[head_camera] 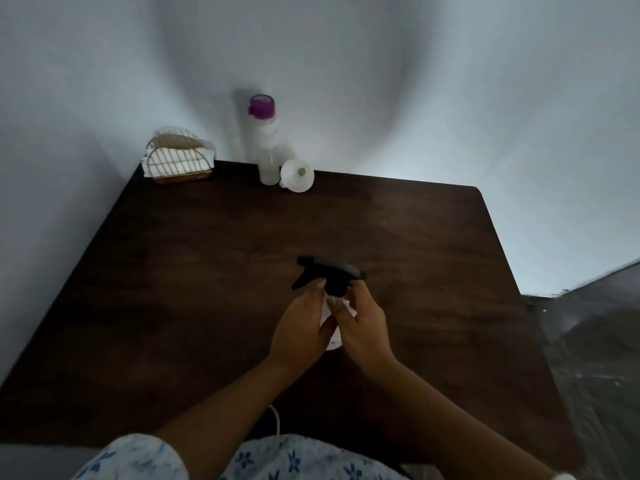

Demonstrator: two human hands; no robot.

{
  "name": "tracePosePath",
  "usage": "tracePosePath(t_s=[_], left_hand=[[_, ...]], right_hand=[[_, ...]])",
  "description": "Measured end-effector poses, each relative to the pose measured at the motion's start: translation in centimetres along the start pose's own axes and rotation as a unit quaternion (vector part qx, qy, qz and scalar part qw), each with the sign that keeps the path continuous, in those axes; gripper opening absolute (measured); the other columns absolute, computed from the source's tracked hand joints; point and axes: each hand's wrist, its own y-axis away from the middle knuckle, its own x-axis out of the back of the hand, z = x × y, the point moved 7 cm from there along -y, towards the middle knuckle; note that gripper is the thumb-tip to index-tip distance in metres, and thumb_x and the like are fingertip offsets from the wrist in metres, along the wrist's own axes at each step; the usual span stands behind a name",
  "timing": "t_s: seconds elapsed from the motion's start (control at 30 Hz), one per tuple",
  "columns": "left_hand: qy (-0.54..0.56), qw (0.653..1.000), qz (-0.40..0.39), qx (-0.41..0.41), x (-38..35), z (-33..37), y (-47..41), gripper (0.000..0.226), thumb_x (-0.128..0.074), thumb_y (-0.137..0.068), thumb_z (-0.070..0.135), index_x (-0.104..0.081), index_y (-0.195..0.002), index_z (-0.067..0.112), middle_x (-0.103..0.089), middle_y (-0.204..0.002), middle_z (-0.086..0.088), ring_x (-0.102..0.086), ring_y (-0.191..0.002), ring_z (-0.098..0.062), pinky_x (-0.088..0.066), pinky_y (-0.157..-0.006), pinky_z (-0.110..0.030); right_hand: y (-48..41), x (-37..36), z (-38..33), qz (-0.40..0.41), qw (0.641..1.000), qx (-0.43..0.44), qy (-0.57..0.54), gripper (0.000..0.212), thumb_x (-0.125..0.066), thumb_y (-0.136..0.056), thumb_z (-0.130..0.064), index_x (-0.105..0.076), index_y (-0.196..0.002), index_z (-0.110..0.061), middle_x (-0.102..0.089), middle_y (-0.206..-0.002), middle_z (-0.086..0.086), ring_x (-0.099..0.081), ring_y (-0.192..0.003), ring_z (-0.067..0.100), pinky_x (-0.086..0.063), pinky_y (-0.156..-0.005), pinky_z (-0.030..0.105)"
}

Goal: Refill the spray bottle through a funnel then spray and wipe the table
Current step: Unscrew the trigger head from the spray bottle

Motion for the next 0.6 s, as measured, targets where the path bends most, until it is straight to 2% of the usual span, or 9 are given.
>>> tracePosePath(t_s=[0.07,0.13,0.27,0.37,0.47,0.53,0.6], left_hand=[[0.004,1.0,0.006,-0.005,0.4,-0.4,1.9,0.03,-0.048,-0.094,0.024,-0.049,-0.122,0.015,-0.061,-0.117,-0.001,-0.058,-0.105,-0.011,-0.036,-0.081,-0.009],[-0.004,1.0,0.002,-0.022,0.5,-0.8,3.3,0.025,-0.048,-0.094,0.021,-0.053,-0.117,0.012,-0.063,-0.112,-0.003,-0.06,-0.099,-0.013,-0.036,-0.08,-0.01],[-0.014,1.0,0.004,-0.026,1.1,-1.5,4.9,0.02,-0.053,-0.089,0.014,-0.058,-0.108,0.009,-0.065,-0.105,-0.007,-0.061,-0.094,-0.017,-0.033,-0.078,-0.009],[-0.013,1.0,0.001,-0.002,0.9,-1.7,5.4,0.019,-0.052,-0.091,0.014,-0.056,-0.108,0.008,-0.064,-0.107,-0.008,-0.059,-0.097,-0.017,-0.032,-0.076,-0.009],[-0.012,1.0,0.004,0.012,0.9,-1.7,5.2,0.024,-0.052,-0.091,0.013,-0.055,-0.114,0.009,-0.062,-0.113,-0.007,-0.059,-0.103,-0.017,-0.035,-0.08,-0.012],[-0.013,1.0,-0.001,0.028,0.7,-1.9,5.2,0.025,-0.049,-0.091,0.01,-0.054,-0.115,0.006,-0.061,-0.115,-0.008,-0.058,-0.105,-0.019,-0.036,-0.083,-0.015],[-0.017,0.999,-0.008,0.035,0.5,-2.1,5.2,0.024,-0.048,-0.09,0.009,-0.053,-0.113,0.005,-0.061,-0.113,-0.009,-0.058,-0.103,-0.021,-0.038,-0.081,-0.019]], right_hand=[[1.8,-1.3,0.3,-0.006,1.0,0.001,-0.003,0.02,-0.053,-0.093,-0.019,-0.047,-0.1,-0.037,-0.059,-0.1,-0.018,-0.058,-0.101,0.003,-0.044,-0.078,0.016],[3.2,-2.3,0.8,-0.012,1.0,-0.012,-0.015,0.017,-0.053,-0.093,-0.021,-0.047,-0.105,-0.033,-0.06,-0.101,-0.015,-0.059,-0.102,0.006,-0.044,-0.077,0.015],[4.7,-3.3,0.8,-0.001,0.999,-0.018,-0.036,0.038,-0.062,-0.087,-0.029,-0.039,-0.118,-0.026,-0.054,-0.096,-0.023,-0.055,-0.086,-0.011,-0.045,-0.065,0.005],[4.8,-3.4,0.6,0.03,0.998,-0.03,-0.048,0.033,-0.063,-0.086,-0.029,-0.039,-0.109,-0.023,-0.055,-0.09,-0.017,-0.056,-0.074,-0.014,-0.045,-0.059,0.005],[4.5,-3.5,0.8,0.048,0.998,-0.012,-0.037,0.021,-0.063,-0.087,-0.028,-0.045,-0.097,-0.029,-0.059,-0.096,-0.007,-0.058,-0.084,-0.002,-0.048,-0.069,0.014],[4.4,-3.4,1.1,0.058,0.998,0.007,-0.024,0.02,-0.063,-0.087,-0.023,-0.049,-0.099,-0.026,-0.058,-0.101,-0.004,-0.056,-0.092,0.002,-0.048,-0.077,0.022],[4.4,-3.5,1.4,0.061,0.998,0.017,-0.02,0.02,-0.063,-0.087,-0.019,-0.05,-0.101,-0.022,-0.057,-0.102,-0.005,-0.056,-0.095,0.005,-0.047,-0.079,0.024]])
